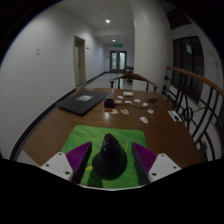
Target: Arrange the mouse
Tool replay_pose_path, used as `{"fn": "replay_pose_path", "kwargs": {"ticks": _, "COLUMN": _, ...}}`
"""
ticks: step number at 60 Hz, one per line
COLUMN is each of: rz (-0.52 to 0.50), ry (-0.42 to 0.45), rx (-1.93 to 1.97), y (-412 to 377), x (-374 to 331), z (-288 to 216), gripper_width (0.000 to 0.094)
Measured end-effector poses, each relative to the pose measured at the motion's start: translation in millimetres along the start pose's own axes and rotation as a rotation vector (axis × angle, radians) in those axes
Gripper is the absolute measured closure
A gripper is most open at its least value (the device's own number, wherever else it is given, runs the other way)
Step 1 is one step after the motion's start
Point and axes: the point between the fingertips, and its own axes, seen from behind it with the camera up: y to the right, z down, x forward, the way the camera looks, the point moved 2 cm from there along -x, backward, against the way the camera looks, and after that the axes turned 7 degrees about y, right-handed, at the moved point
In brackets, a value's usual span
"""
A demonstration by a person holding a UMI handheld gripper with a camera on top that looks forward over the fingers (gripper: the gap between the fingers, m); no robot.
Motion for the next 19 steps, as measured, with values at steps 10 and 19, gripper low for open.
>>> {"fn": "replay_pose_path", "kwargs": {"ticks": 10, "rz": -0.061, "ry": 0.006, "rx": -0.012, "y": 26.2, "x": -58.7, "z": -2.0, "gripper_width": 0.0088}}
{"fn": "replay_pose_path", "kwargs": {"ticks": 19, "rz": -0.057, "ry": 0.004, "rx": 0.032, "y": 67.6, "x": -97.5, "z": 8.4, "gripper_width": 0.0088}}
